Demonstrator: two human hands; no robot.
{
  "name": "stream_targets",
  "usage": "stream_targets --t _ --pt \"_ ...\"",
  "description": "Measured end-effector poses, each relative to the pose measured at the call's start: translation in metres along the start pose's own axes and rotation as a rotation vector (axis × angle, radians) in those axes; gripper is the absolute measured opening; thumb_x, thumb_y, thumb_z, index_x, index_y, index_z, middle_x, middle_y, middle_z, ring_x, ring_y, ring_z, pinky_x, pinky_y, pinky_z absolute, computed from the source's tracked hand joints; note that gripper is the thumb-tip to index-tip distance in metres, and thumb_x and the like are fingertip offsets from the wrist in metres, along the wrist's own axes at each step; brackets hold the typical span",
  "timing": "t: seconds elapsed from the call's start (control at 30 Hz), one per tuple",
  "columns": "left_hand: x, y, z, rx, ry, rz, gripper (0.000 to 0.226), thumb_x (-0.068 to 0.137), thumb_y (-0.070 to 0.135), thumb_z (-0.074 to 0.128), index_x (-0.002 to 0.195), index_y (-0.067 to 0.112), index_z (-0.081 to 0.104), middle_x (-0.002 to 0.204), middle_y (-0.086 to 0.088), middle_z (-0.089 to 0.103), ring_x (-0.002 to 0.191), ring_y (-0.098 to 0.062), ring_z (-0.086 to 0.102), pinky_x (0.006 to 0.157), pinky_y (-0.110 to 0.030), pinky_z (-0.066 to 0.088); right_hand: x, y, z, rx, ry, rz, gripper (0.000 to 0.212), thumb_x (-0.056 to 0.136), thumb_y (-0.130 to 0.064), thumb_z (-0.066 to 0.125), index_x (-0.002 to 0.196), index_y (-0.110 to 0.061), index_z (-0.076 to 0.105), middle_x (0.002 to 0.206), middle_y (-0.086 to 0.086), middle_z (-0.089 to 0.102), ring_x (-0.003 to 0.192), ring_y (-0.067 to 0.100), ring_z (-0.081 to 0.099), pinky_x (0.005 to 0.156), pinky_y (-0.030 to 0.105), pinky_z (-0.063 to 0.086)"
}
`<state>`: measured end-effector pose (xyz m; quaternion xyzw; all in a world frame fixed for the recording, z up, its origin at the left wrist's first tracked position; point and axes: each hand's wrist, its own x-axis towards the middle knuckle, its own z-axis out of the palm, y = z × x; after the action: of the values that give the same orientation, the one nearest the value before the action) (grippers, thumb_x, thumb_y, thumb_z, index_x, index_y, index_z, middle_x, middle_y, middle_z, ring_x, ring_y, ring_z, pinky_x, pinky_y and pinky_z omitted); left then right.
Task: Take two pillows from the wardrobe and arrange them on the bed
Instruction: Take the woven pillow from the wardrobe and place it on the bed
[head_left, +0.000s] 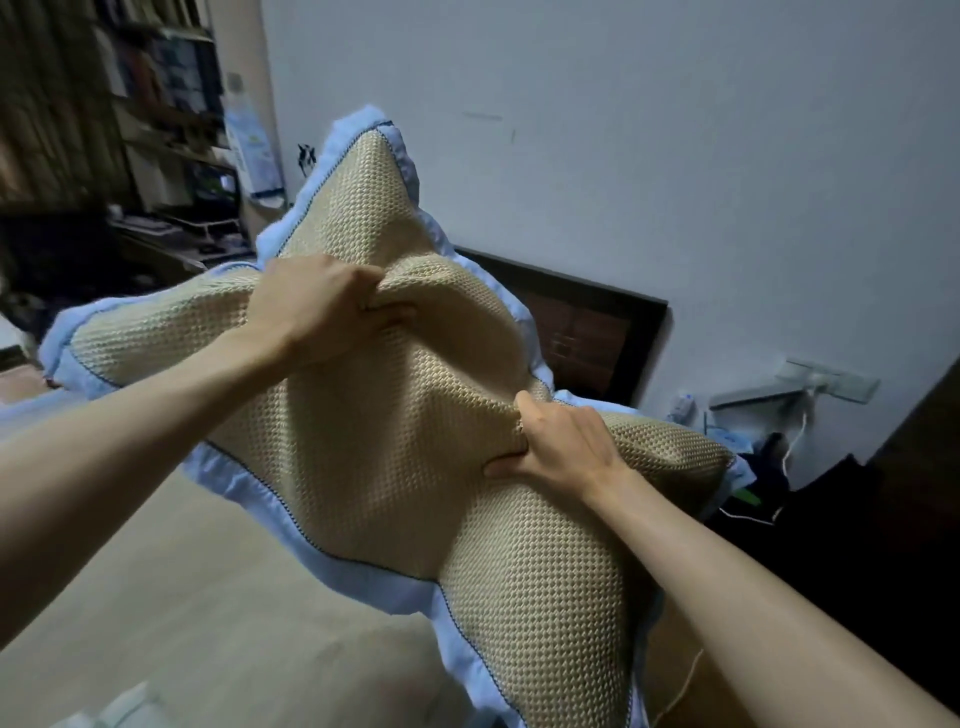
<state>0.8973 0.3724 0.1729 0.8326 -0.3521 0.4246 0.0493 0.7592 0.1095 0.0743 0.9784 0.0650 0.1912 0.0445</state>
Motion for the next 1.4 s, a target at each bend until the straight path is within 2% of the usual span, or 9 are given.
stream_targets --t 0.17,0.3,0.43,0.6,0.87,1.07,1.17,1.27,1.4 --pt "0.018 0.01 0.055 0.005 -0.176 -0.082 0.072 0.078 0.088 0.032 0.065 0.022 0.058 0.05 0.013 0.046 0.043 -0.009 0.045 0.045 -0.02 0.028 0.035 0.054 0.051 0.052 -0.009 -0.076 0.073 0.064 -0.083 0.063 0.085 -0.02 0.033 0.078 0.004 0.066 0.064 0.028 0.062 0.05 0.035 0.032" --pt "0.041 0.026 0.111 0.053 -0.282 -0.149 0.072 0.076 0.087 0.033 0.064 0.02 0.058 0.053 0.009 0.053 0.049 -0.015 0.054 0.046 -0.025 0.039 0.062 0.109 0.099 0.115 -0.023 -0.122 0.075 0.062 -0.083 0.064 0.085 -0.02 0.031 0.077 0.004 0.064 0.064 0.028 0.061 0.049 0.037 0.034" --pt "0.058 0.038 0.159 0.126 -0.387 -0.211 0.071 0.077 0.086 0.037 0.068 0.019 0.06 0.06 0.006 0.06 0.055 -0.017 0.058 0.048 -0.027 0.039 0.092 0.154 0.138 0.172 -0.095 -0.164 0.075 0.061 -0.083 0.066 0.085 -0.021 0.031 0.078 -0.001 0.06 0.058 0.02 0.049 0.049 0.034 0.032" --pt "0.08 0.04 0.189 0.123 -0.463 -0.273 0.07 0.078 0.084 0.042 0.065 0.017 0.057 0.059 0.006 0.057 0.056 -0.018 0.056 0.047 -0.028 0.043 0.123 0.184 0.155 0.203 -0.137 -0.178 0.074 0.06 -0.081 0.068 0.086 -0.02 0.034 0.077 -0.003 0.056 0.059 0.017 0.048 0.049 0.033 0.033" --pt "0.14 0.016 0.259 0.1 -0.433 -0.277 0.065 0.076 0.084 0.045 0.057 0.023 0.045 0.054 0.01 0.049 0.053 -0.017 0.052 0.045 -0.025 0.03 0.199 0.241 0.168 0.163 -0.113 -0.191 0.078 0.056 -0.081 0.071 0.086 -0.02 0.033 0.084 0.004 0.066 0.071 0.029 0.064 0.053 0.035 0.034" --pt "0.189 -0.04 0.359 0.048 -0.402 -0.269 0.068 0.075 0.086 0.044 0.057 0.021 0.048 0.053 0.011 0.05 0.048 -0.011 0.047 0.046 -0.026 0.035 0.292 0.277 0.204 0.059 -0.148 -0.169 0.086 0.055 -0.085 0.067 0.098 -0.015 0.044 0.095 0.003 0.069 0.078 0.028 0.066 0.06 0.041 0.052" --pt "0.22 -0.08 0.417 0.037 -0.405 -0.236 0.068 0.076 0.085 0.042 0.056 0.021 0.048 0.052 0.011 0.051 0.049 -0.009 0.049 0.044 -0.025 0.033 0.35 0.288 0.233 0.038 -0.144 -0.129 0.085 0.057 -0.083 0.068 0.1 -0.014 0.044 0.095 0.004 0.069 0.078 0.028 0.066 0.06 0.04 0.05" --pt "0.251 -0.112 0.468 -0.023 -0.443 -0.217 0.065 0.075 0.084 0.04 0.058 0.022 0.049 0.057 0.008 0.057 0.055 -0.013 0.055 0.048 -0.028 0.043 0.397 0.297 0.257 0.038 -0.139 -0.081 0.084 0.06 -0.079 0.071 0.103 -0.012 0.045 0.095 0.006 0.069 0.079 0.03 0.065 0.064 0.042 0.047" --pt "0.29 -0.129 0.52 -0.08 -0.45 -0.198 0.064 0.074 0.084 0.04 0.058 0.023 0.049 0.057 0.007 0.057 0.054 -0.012 0.054 0.046 -0.027 0.042 0.437 0.32 0.281 0.038 -0.152 -0.015 0.086 0.062 -0.078 0.071 0.109 -0.01 0.046 0.091 0.006 0.069 0.074 0.028 0.065 0.052 0.035 0.038"
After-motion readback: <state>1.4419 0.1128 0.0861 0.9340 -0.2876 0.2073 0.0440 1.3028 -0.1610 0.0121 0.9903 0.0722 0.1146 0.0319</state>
